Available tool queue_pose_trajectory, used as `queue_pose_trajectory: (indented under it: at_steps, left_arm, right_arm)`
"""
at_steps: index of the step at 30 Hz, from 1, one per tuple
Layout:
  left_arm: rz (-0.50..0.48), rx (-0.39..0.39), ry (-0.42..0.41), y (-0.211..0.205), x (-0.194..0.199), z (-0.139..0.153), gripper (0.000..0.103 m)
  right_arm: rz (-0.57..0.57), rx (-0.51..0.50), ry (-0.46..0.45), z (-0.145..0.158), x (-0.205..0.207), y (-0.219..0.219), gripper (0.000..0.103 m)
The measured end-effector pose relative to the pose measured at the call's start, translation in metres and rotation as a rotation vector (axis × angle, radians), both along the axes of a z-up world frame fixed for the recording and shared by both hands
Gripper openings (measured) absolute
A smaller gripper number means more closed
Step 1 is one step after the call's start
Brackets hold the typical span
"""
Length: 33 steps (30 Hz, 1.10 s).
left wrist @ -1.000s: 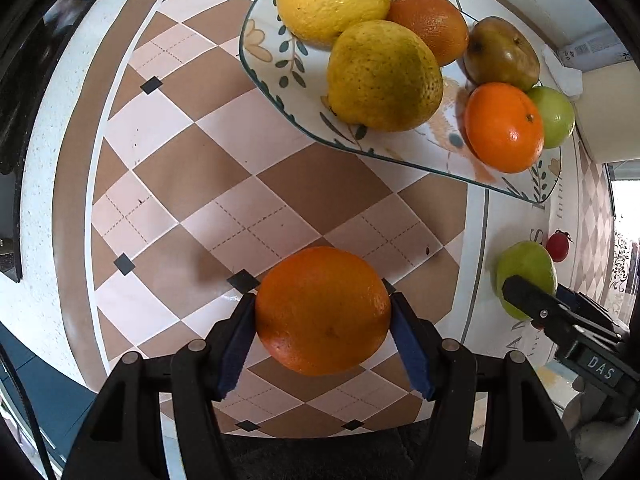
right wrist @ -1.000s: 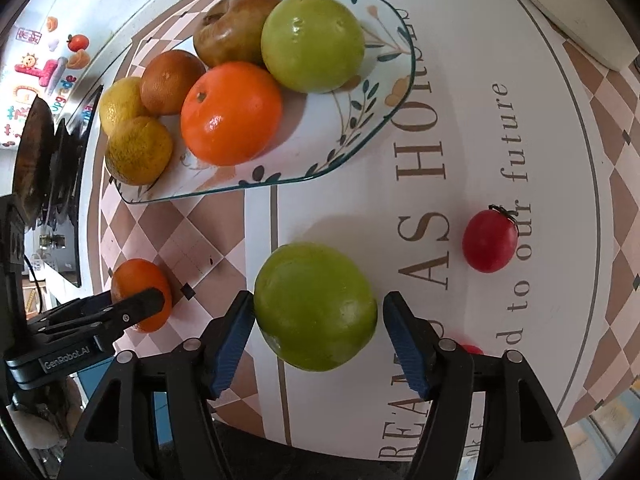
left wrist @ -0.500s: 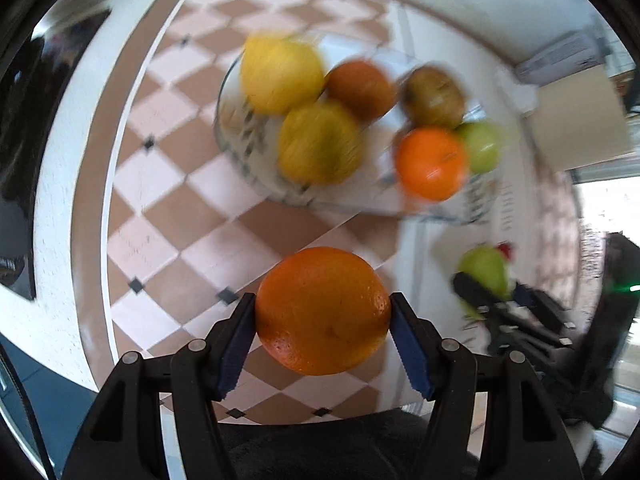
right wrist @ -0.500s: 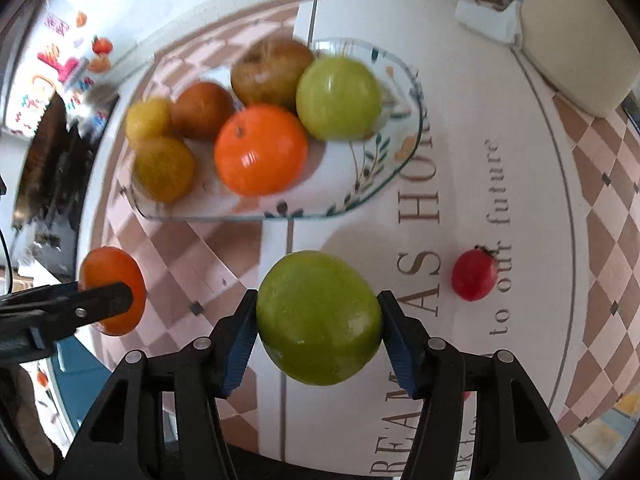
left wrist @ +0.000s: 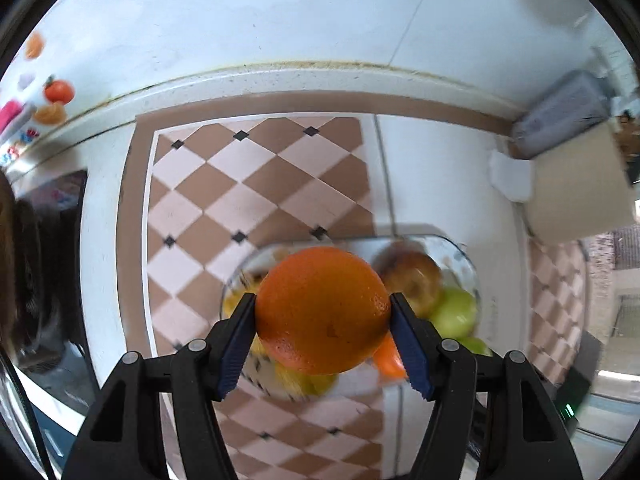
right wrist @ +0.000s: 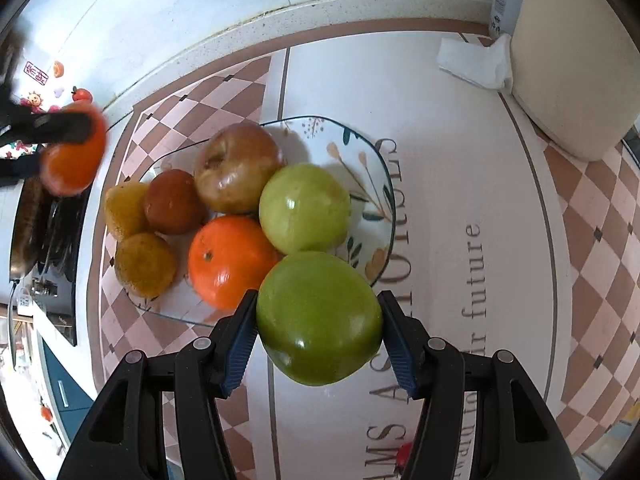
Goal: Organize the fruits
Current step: 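Carry the orange and green apple onto the plate and open both tools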
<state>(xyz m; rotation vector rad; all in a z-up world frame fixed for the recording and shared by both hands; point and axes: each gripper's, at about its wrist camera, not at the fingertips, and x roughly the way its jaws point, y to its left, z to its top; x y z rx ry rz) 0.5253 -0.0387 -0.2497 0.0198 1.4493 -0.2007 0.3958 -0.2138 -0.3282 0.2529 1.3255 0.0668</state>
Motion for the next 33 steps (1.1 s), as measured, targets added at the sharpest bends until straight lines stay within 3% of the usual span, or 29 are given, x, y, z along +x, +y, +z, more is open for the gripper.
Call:
queue_pose_trajectory:
  at_steps: [6, 11, 21, 25, 28, 31, 33]
  left_arm:
    - [-0.012, 0.07, 0.117, -0.002, 0.038, -0.056, 0.063]
    - [-0.023, 0.108, 0.16, 0.0, 0.046, -0.078, 0.063]
    - [-0.059, 0.063, 0.192, -0.002, 0.028, -0.084, 0.064]
    - [-0.052, 0.066, 0.208, 0.002, 0.027, -0.084, 0.064]
    - [-0.024, 0.054, 0.202, 0.011, 0.024, -0.078, 0.065]
    - [-0.006, 0.035, 0.169, 0.019, 0.018, -0.063, 0.084]
    - [-0.006, 0.045, 0.134, 0.022, 0.012, -0.052, 0.088]
  right_arm:
    - [-0.009, 0.026, -0.003, -0.004, 0.003, 0.002, 0.061]
    - [0.006, 0.027, -0.002, -0.005, 0.004, 0.005, 0.062]
    - [0.019, 0.022, 0.009, -0.005, 0.007, 0.006, 0.063]
    - [0.001, 0.023, 0.014, -0.002, 0.009, 0.003, 0.086]
    - [-0.016, 0.018, 0.017, 0.003, 0.009, 0.0, 0.088]
    - [-0.026, 0.005, 0.023, 0.009, 0.006, -0.003, 0.093]
    - [-0.027, -0.021, 0.018, 0.016, 0.004, -0.002, 0.093]
